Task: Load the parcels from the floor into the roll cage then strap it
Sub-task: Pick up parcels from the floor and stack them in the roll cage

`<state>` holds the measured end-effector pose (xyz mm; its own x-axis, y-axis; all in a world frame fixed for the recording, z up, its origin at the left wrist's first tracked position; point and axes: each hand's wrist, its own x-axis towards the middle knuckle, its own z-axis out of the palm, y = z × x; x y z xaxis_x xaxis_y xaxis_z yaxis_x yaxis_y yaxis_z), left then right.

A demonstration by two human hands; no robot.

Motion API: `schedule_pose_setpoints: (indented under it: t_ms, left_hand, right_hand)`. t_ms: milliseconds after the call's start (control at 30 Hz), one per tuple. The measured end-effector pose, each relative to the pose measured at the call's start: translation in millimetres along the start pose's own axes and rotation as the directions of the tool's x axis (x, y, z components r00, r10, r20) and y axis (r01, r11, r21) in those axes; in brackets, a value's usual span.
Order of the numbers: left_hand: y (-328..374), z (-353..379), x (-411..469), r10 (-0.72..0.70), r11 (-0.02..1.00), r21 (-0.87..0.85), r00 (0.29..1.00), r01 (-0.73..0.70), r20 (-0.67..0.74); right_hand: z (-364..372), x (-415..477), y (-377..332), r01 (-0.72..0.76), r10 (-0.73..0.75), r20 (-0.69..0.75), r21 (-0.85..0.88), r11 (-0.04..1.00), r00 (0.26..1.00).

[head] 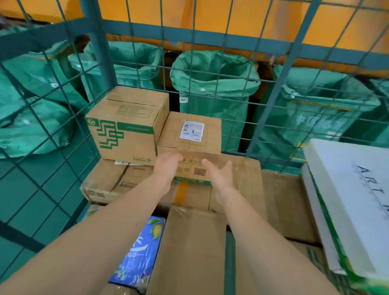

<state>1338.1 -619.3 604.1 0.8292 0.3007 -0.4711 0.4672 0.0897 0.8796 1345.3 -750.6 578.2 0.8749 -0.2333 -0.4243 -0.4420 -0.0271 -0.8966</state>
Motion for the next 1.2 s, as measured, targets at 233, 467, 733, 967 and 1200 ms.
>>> schedule_pose_setpoints:
  t_ms: [233, 467, 733, 967, 1200]
  left_hand:
    - [-9.1, -2.8, -88.2, 0.037, 0.995, 0.087, 0.990, -0.049, 0.133]
    - [-29.5, -8.4, -193.7, 0.020, 0.986, 0.152, 0.942, -0.075, 0.335]
    - [-69.3, -5.3, -312.0, 0.030, 0.944, 0.259, 0.838, -0.203, 0.545]
    - [-130.3, 35.1, -428.5, 0.011, 0.865, 0.315, 0.643, -0.390, 0.766]
    - [-208.4, 60.4, -561.4, -0.129, 0.823, 0.304, 0.363, -0.480, 0.923]
  right_hand:
    - [-58.8, -110.2, 3.1, 0.026, -0.025, -0.069, 0.019, 0.999, 0.997]
    - [-112.0, -236.1, 20.3, 0.108, -0.099, -0.267, 0.019, 0.994, 0.959]
    - [-163.9, -374.2, 86.0, 0.159, -0.054, -0.520, 0.159, 0.974, 0.853]
    - [-230.7, -499.7, 159.4, 0.160, 0.104, -0.747, 0.272, 0.949, 0.656]
    - [-278.2, -617.3, 230.8, 0.224, 0.263, -0.857, 0.389, 0.893, 0.443]
